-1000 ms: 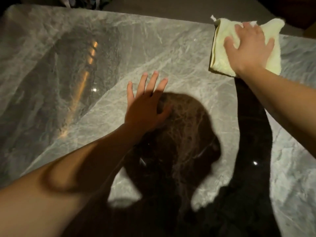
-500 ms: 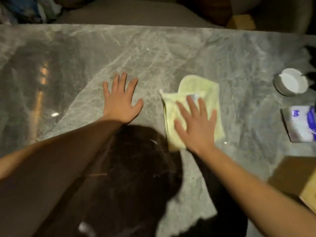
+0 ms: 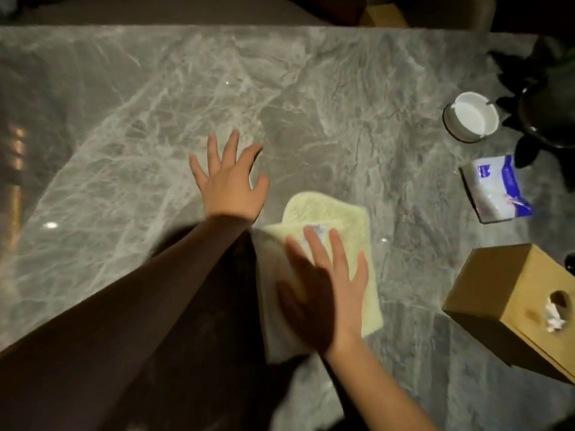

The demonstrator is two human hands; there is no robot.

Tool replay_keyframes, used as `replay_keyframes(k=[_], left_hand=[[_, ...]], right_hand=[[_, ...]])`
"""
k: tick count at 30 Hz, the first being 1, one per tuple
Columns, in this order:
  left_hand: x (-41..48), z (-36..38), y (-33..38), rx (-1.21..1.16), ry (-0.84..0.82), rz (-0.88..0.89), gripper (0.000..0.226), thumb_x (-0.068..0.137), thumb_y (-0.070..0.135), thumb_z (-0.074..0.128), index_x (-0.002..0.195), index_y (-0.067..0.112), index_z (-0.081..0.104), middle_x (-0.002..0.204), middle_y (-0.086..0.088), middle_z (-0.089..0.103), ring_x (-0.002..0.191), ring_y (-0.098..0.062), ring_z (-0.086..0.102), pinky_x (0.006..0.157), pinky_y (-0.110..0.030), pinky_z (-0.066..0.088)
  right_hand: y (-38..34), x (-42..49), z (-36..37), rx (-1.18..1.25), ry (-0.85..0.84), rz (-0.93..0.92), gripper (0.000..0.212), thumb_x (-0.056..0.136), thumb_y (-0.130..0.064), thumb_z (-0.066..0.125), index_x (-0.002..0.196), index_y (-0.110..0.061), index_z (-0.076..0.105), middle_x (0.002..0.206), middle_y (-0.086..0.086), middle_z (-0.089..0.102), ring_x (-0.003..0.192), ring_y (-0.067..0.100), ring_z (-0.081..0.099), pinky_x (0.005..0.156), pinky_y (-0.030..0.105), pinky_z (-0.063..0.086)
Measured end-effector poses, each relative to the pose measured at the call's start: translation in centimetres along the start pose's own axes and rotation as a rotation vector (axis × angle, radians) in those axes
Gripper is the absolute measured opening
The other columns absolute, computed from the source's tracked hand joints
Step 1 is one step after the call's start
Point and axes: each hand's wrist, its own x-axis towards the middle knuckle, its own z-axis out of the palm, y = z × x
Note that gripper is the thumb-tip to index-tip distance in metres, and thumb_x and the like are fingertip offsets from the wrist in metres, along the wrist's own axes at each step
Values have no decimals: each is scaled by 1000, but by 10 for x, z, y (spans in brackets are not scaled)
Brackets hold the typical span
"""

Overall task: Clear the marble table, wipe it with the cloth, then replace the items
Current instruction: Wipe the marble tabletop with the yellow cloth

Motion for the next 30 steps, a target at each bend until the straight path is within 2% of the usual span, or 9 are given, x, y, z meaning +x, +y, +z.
replay_keyframes(k=[3,5,8,11,17,23,27,30], left_hand=[[-12,7,-4,131,51,61,57,83,41,41,138,27,45,155,-3,30,146,-31,16,114,-57,5],[-15,7,-4,178,74,78,57,82,42,42,136,25,49,151,-5,38,142,-33,26,112,-57,15],[-11,2,-1,263,6,61,58,84,47,39,138,27,44,153,-5,35,143,-34,25,111,-57,18],[-11,-1,4,321,-48,45,59,84,50,36,138,27,41,153,-5,32,142,-34,25,110,-58,22],[-12,0,4,278,-23,59,57,87,49,38,137,23,43,153,-4,31,144,-32,19,112,-60,17],[-10,3,2,239,19,81,60,87,48,39,143,24,36,155,-4,27,145,-32,15,111,-61,10],[-8,1,2,263,-10,60,61,88,48,36,145,27,32,157,-2,22,147,-31,10,113,-60,7],[-10,1,2,289,-33,63,61,88,49,36,144,26,33,158,-3,21,146,-32,10,112,-60,9]], right_hand=[[29,45,3,-60,7,45,72,82,-60,50,146,-45,22,156,-12,26,145,21,18,106,61,20],[49,85,-2,-70,27,66,66,84,-60,46,145,-45,25,156,-12,27,145,21,19,106,63,24],[71,148,-17,70,0,87,63,84,-60,34,144,-41,31,157,-12,24,147,20,12,110,61,13],[92,203,-26,80,15,79,61,87,-58,33,145,-39,30,158,-11,21,147,20,9,112,61,9],[127,304,-36,88,33,102,58,92,-54,31,146,-37,28,159,-9,18,147,22,9,113,60,7],[161,388,-48,79,47,110,57,94,-53,28,148,-34,25,159,-5,17,147,25,12,113,60,8],[170,401,-47,59,74,47,61,92,-56,22,148,-32,22,159,-1,18,146,27,13,113,60,8],[171,389,-44,29,51,19,59,95,-55,20,150,-33,17,160,-1,12,147,29,8,115,60,5]])
